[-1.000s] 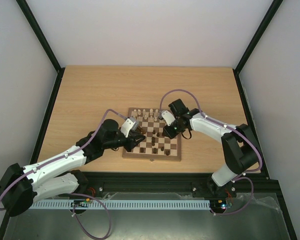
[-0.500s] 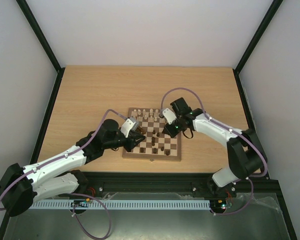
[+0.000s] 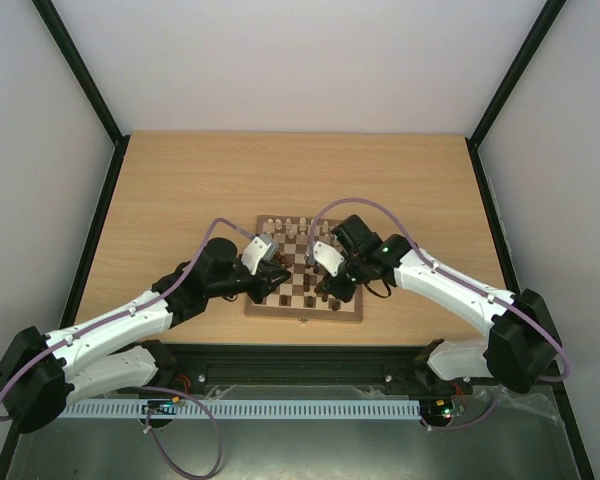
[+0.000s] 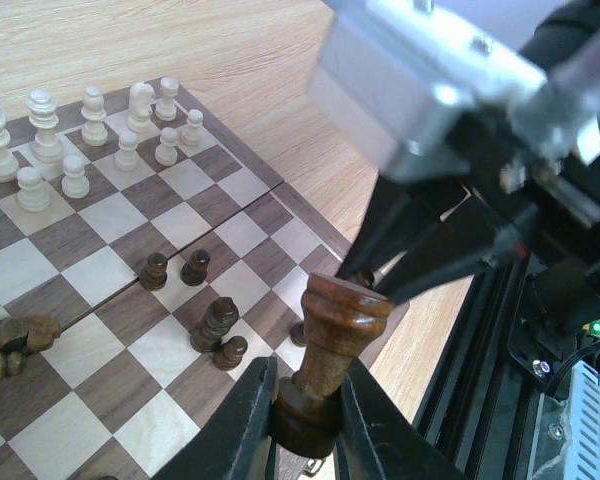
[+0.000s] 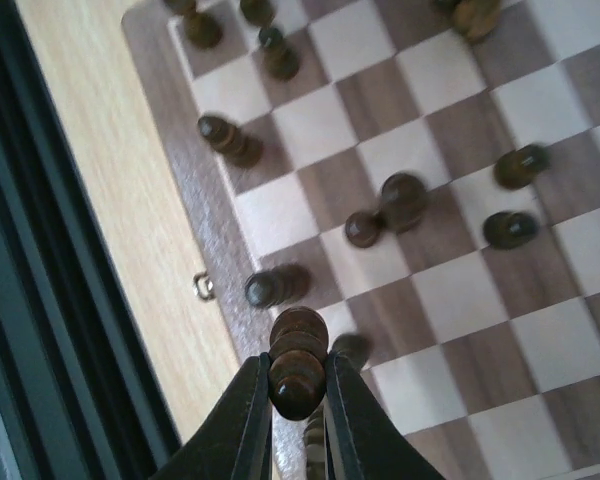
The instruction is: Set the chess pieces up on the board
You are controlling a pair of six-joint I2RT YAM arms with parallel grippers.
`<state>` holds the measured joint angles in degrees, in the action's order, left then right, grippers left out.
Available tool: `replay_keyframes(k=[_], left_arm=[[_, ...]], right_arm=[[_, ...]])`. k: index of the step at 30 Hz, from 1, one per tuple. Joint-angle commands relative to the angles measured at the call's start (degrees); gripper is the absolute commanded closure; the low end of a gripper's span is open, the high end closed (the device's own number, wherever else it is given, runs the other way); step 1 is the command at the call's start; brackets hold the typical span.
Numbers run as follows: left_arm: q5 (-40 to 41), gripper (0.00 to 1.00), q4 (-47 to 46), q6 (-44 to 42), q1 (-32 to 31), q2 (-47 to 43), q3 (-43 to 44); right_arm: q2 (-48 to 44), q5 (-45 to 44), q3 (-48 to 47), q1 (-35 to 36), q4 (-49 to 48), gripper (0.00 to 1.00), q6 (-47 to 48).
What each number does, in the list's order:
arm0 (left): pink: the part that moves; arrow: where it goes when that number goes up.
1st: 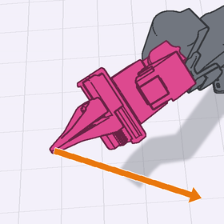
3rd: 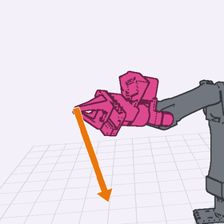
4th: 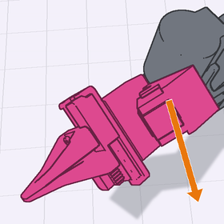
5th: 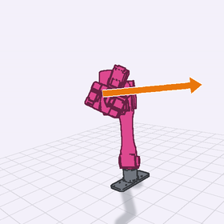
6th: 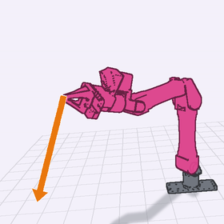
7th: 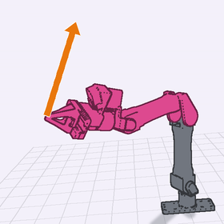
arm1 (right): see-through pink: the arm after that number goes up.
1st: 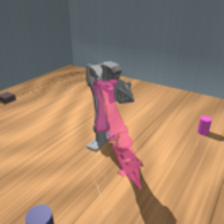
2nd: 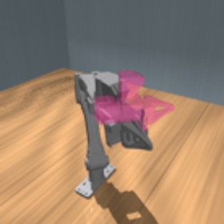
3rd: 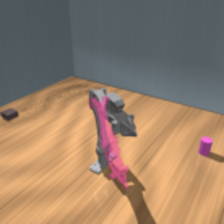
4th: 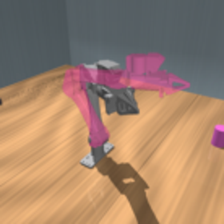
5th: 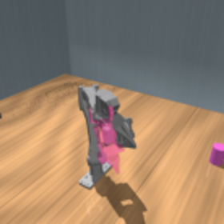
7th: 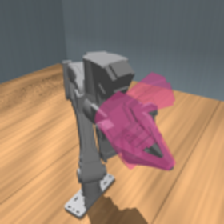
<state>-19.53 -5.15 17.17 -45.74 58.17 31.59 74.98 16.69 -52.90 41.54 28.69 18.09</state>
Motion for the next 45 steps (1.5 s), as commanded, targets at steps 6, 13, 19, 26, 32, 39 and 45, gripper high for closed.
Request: replay_keyframes(k=[6,13,19,26,32,39,45], left_arm=[[-0.23,0.88,1.68,-0.12,-0.06,-1.23,1.30],[0.05,0.88,4.13,1.10,-0.05,-4.67,0.58],[1.18,0.88,6.29,1.02,-0.05,-7.02,0.20],[1.56,0.88,6.43,0.77,-0.02,-7.51,0.05],[1.50,0.88,6.20,0.63,-0.05,-7.05,0.00],[1.43,0.88,6.29,0.67,-0.05,-7.16,-0.05],[1.34,0.88,6.37,0.69,-0.04,-7.24,-0.14]], right_arm=[[1.17,-0.53,2.12,4.06,7.41,0.95,2.92],[2.47,-2.62,2.34,6.42,7.10,0.95,1.90],[4.86,-5.90,1.62,6.79,6.57,0.95,1.36],[6.57,-10.40,1.06,6.80,5.11,0.96,0.44],[6.75,-13.52,1.28,6.80,2.39,0.97,-0.36],[8.47,-16.15,0.92,6.79,0.31,0.97,-0.42],[7.99,-12.54,0.65,6.73,1.20,0.96,-0.26]])
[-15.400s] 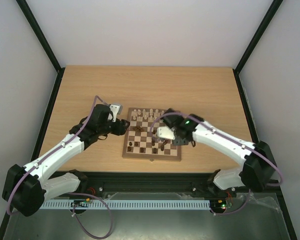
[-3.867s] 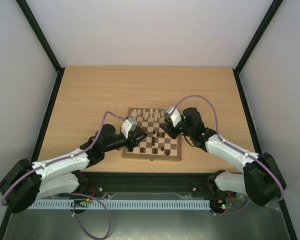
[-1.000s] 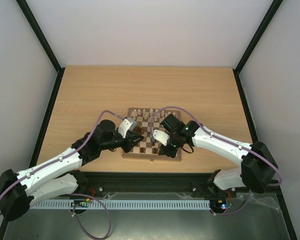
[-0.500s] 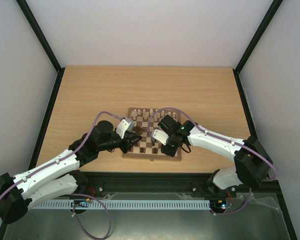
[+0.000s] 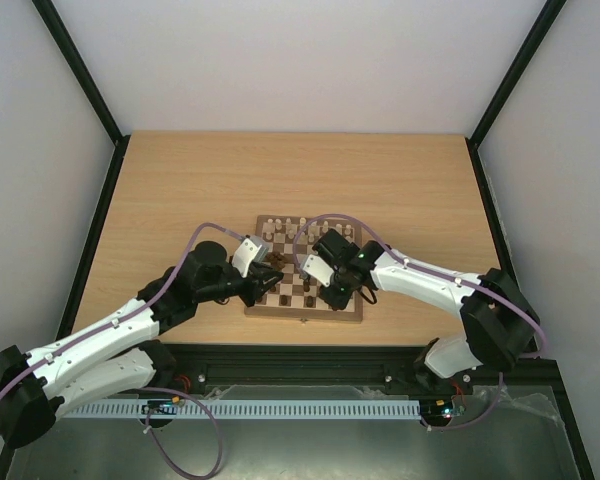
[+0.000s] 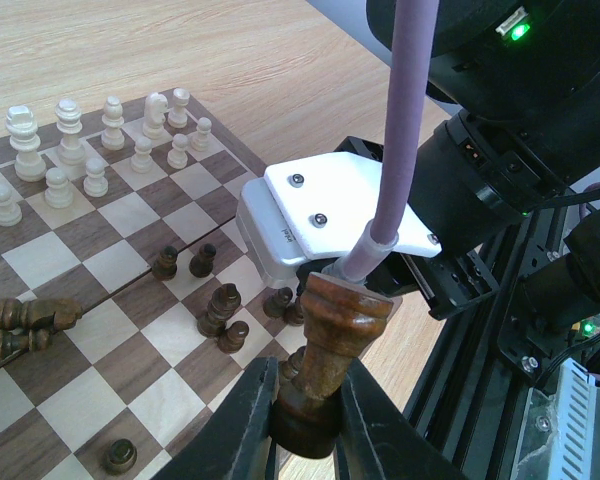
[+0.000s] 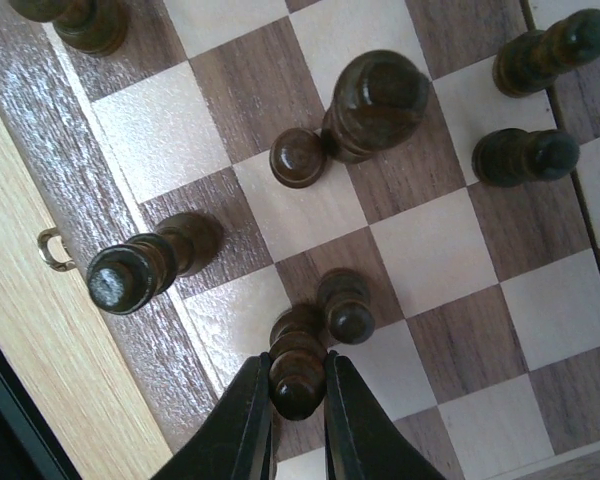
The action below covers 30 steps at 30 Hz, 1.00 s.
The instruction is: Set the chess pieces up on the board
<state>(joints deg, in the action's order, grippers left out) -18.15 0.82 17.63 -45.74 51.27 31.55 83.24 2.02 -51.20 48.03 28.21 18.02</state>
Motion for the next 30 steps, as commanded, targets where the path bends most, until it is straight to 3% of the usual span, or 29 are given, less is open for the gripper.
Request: replay_keyframes(k=[1,9,30], left_arm=[[-0.04,0.88,0.41,0.22,-0.01,-0.31,-0.09],[-0.03,0.88,0.24,0.13,-0.05,-0.11,-0.04],[0.05,0.88,0.32,0.03,-0.05,0.00,-0.02]], right_arm=[[-0.49,2.86,-1.05,0.23,1.96,0.96,-0.10],[-0.70,7.22,-0.24,0.30,3.23,0.95,0.92],[0.69,5.78,0.86,0.29,3.96,0.91,1.71]])
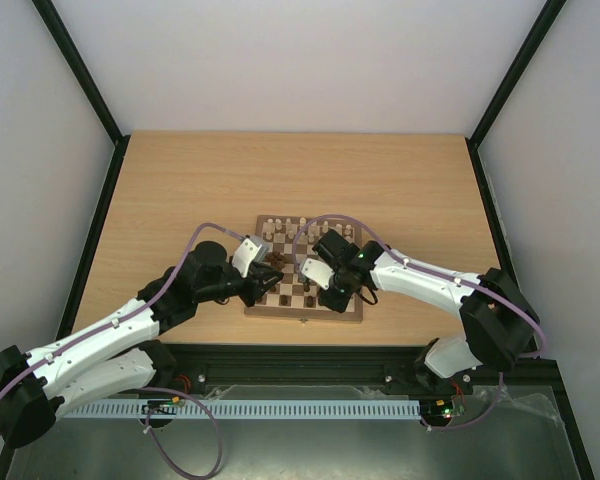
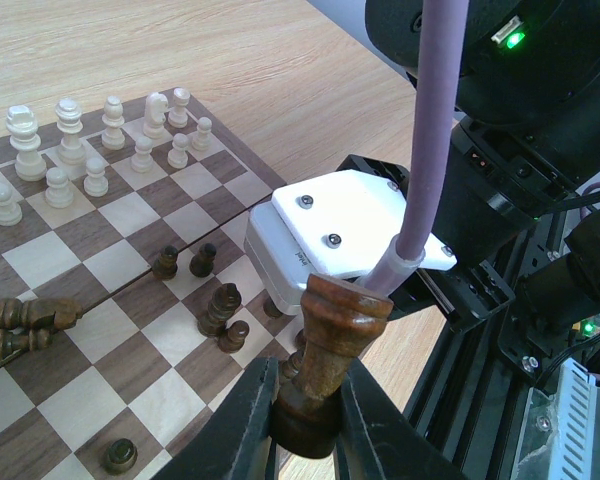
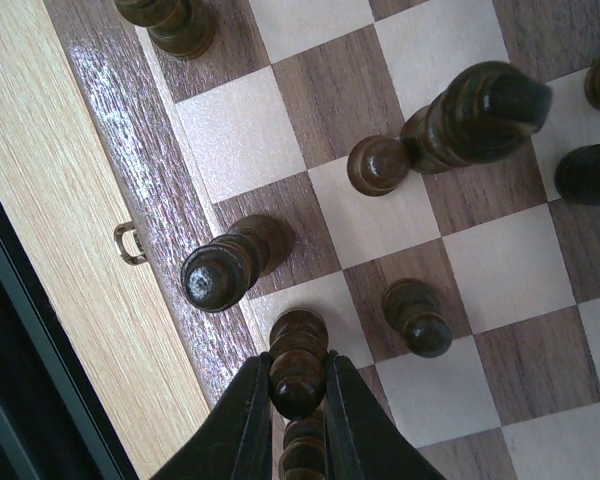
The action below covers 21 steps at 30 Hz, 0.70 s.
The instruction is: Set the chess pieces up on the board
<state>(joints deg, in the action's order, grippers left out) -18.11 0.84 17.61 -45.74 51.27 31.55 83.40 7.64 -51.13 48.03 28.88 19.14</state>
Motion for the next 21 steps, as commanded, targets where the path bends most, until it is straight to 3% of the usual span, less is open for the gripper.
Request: replay_keyframes(k=[1,18,20,21], left_arm=[[-0.06,0.88,0.27,0.04,-0.05,-0.02,-0.06],[-0.06,0.88,0.88,0.39,-0.04,-0.24,0.29],[-0.20,0.88,1.27,0.54,-0.06,-0.16,0.58],[-0.36,0.88,1.48,0.58,-0.06,-0.07,0.84]], right_arm=[[0.63,0.29,0.90,0.31,3.14,0.90,0.56],[-3.65,2.57,-2.16,-0.69,7.14,0.67,1.37],[-5.56,4.75,-4.15,-3.18,9.17,0.67,2.50],[-6.14,10.11,-6.02,-5.25,11.17,0.67,3.68]])
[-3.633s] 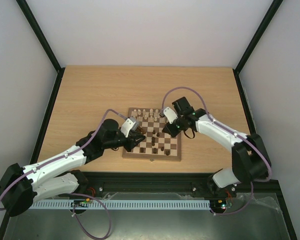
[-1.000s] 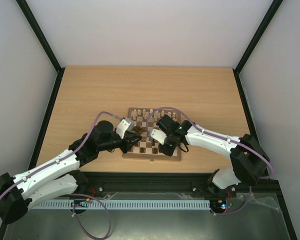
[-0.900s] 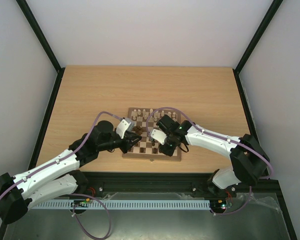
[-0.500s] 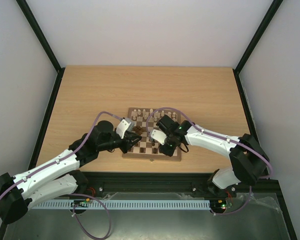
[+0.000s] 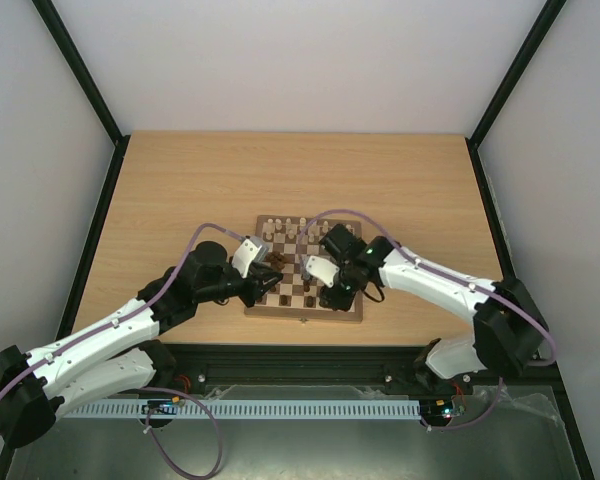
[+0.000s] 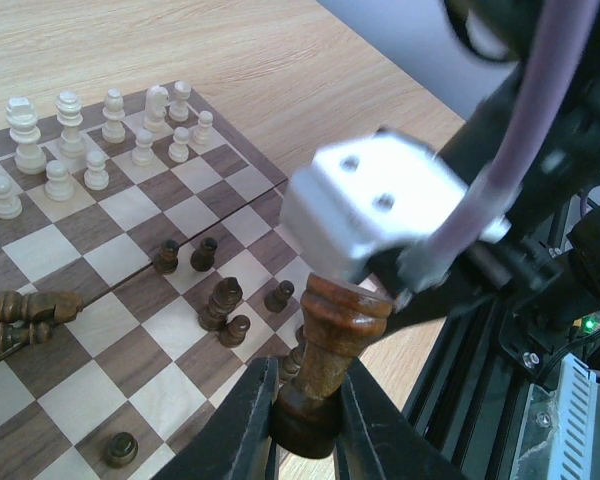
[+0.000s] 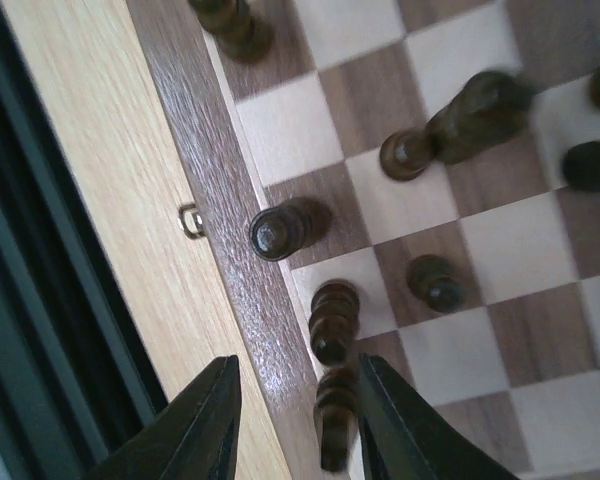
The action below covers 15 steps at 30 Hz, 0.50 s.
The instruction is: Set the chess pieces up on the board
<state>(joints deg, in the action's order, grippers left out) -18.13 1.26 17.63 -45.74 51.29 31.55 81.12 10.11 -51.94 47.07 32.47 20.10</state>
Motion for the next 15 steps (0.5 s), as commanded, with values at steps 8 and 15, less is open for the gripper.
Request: replay_keyframes(k=[8,15], left_arm=[[-5.99,0.88,5.40,1.30,0.03,7.16,6.75],[-15.48,0.88,9.41,1.98,0.55,15.26,13.45]], right_arm=[[-11.70,15.77,-18.95,-9.06,13.96,0.65,14.90],[-16.17,1.06,-15.53,-0.87,10.32,0.65,27.10]])
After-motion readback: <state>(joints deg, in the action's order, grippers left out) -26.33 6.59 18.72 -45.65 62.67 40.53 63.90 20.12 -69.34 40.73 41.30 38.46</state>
